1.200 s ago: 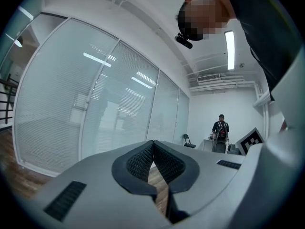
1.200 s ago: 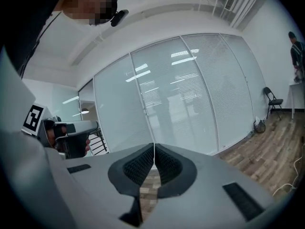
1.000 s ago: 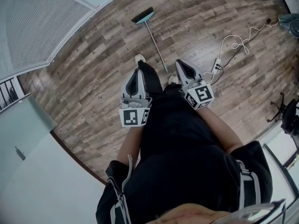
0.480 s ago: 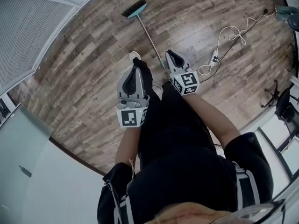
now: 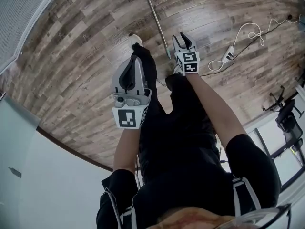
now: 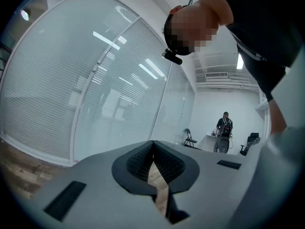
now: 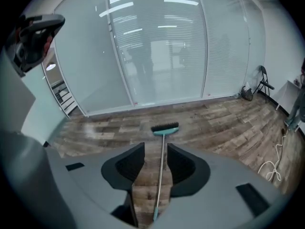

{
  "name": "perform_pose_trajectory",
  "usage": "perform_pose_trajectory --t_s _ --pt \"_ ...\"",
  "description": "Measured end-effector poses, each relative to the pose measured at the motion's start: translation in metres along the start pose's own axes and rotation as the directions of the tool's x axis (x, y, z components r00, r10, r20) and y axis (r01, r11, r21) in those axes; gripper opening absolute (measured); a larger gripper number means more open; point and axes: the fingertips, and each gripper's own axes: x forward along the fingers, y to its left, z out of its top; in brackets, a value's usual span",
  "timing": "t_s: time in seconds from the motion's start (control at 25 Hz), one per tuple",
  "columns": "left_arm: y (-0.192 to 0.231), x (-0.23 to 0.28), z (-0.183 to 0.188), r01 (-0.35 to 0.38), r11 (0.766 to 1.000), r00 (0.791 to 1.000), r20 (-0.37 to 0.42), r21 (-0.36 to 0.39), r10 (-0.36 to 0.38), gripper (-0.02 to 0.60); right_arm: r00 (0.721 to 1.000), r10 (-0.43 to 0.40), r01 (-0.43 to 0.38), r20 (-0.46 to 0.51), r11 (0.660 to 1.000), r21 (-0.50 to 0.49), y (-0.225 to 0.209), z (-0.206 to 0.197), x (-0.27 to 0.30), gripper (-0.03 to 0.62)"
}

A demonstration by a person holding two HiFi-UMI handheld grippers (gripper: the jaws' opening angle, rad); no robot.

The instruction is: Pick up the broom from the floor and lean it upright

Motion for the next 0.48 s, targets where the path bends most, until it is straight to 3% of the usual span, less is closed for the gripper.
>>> perform_pose_trajectory --t_s 0.2,0.4,0.48 --pt "0.006 0.018 -0.066 0.006 1.0 0.999 -0.039 0.015 -0.006 0.018 0.995 -0.016 0.017 -0.099 1.0 0.01 -0.031 -0.083 0.076 0.135" --pt "0.004 0.044 -0.141 0.055 0.998 0.993 -0.105 0.043 -0.05 0.018 0.982 0.043 -0.053 -0.185 0.997 -0.05 -0.025 -0.146 0.15 0.135" --pt "0.015 0.047 -0.167 0.04 0.998 0.991 -0.13 0.038 -0.034 0.018 0.976 0.052 -0.067 -0.211 0.996 -0.066 -0.022 -0.169 0.176 0.135"
